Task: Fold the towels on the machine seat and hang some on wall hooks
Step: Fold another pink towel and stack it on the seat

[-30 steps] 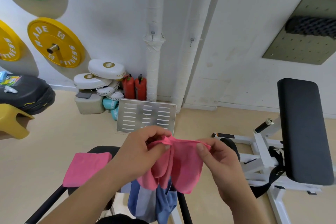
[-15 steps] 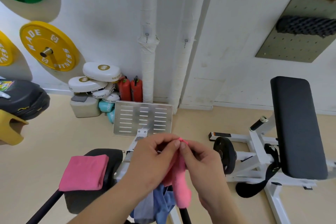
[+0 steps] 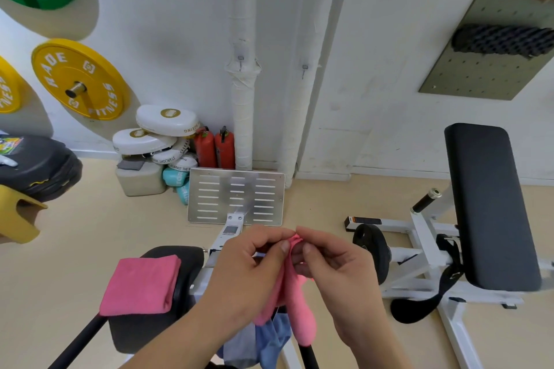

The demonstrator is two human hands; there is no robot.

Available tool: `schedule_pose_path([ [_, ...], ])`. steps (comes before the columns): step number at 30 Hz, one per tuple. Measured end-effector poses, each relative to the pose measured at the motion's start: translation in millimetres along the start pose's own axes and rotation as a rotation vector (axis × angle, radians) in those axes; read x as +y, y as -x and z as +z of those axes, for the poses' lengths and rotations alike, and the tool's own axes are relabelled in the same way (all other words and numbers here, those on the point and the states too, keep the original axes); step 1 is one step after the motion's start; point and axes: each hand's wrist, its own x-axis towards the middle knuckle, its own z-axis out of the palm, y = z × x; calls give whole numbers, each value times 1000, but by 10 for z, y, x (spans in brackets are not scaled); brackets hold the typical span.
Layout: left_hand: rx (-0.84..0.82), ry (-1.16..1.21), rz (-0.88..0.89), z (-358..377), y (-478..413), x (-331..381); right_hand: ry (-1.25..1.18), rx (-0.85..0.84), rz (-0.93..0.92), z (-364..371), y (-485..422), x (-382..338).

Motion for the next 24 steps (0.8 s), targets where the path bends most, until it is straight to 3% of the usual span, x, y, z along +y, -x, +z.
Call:
schedule_pose_path([
  [5, -30, 122, -59, -21, -16, 5, -69, -41, 1, 19, 18, -60],
  [9, -69, 80, -22, -63, -38, -32, -30, -58, -18, 23, 8, -87],
  [15, -290, 39, -5, -144, -72, 27, 279, -23, -274, -50, -35, -108],
  [18, -367, 3, 29, -147, -78, 65, 312, -28, -293, -86, -59, -132],
  [24, -220, -180, 133, 4, -226, 4, 330, 90, -237, -53, -114, -204],
])
